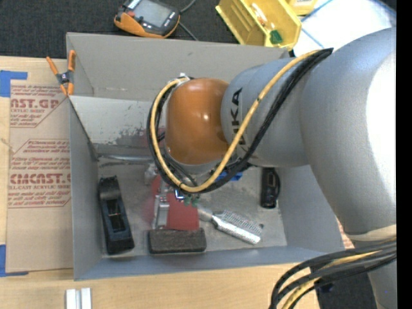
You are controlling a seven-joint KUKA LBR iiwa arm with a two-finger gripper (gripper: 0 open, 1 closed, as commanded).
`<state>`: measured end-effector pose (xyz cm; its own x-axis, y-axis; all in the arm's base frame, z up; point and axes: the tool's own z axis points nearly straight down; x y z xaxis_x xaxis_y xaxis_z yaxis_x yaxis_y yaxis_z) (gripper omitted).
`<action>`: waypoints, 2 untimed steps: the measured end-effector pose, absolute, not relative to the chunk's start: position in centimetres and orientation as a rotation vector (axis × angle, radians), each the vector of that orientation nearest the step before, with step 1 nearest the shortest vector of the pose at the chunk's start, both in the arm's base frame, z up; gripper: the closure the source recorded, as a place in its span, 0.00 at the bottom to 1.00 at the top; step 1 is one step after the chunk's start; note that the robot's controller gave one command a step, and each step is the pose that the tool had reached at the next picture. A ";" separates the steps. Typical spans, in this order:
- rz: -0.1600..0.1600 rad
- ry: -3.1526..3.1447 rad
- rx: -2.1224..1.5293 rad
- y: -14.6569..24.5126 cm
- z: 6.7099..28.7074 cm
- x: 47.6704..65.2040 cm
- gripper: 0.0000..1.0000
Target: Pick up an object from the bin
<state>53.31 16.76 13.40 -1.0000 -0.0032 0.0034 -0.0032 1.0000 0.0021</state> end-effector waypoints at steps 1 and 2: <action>-0.003 -3.142 0.001 16.6 13.8 53.5 0.00; -0.005 -3.084 0.614 7.7 7.1 48.9 0.00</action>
Offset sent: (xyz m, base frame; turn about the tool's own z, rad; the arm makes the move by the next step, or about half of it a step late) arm -0.0448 -0.0905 -0.0640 -0.3909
